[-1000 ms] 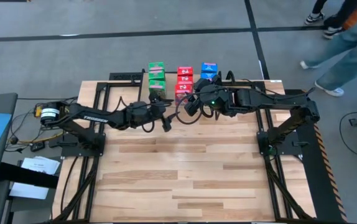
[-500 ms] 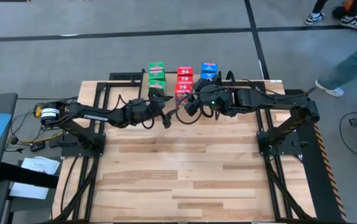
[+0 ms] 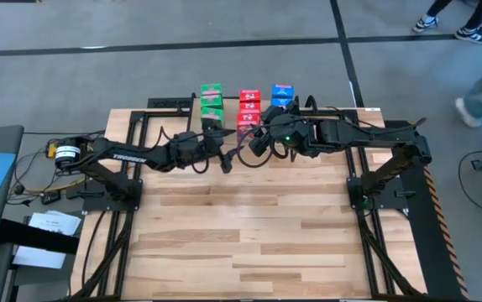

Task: Stack cereal on shelf
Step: Adjust the red cereal box on the shelf

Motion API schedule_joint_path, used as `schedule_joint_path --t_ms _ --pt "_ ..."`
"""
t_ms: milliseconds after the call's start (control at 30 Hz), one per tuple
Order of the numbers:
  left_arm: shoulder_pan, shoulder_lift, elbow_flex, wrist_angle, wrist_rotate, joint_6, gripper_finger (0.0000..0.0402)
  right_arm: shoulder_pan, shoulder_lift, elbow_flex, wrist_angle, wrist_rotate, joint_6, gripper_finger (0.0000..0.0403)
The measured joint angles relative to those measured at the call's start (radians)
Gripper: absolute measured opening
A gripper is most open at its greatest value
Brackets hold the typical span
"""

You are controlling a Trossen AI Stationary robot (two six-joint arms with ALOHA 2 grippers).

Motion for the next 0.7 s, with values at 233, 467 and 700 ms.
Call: schedule_joint_path --t_ms 233,467,700 --pt "0.0 0.0 0.043 -0.077 0.001 0.003 0.0289 0.0 0.0 0.0 -0.001 0.0 0.0 0.0265" --pt "0.0 0.0 0.046 -0.096 0.0 0.002 0.0289 0.0 0.0 0.0 -0.001 0.0 0.0 0.0265" --pt "0.01 0.0 0.046 -0.095 0.004 0.001 0.0289 0.0 0.0 0.0 -0.001 0.0 0.0 0.0265"
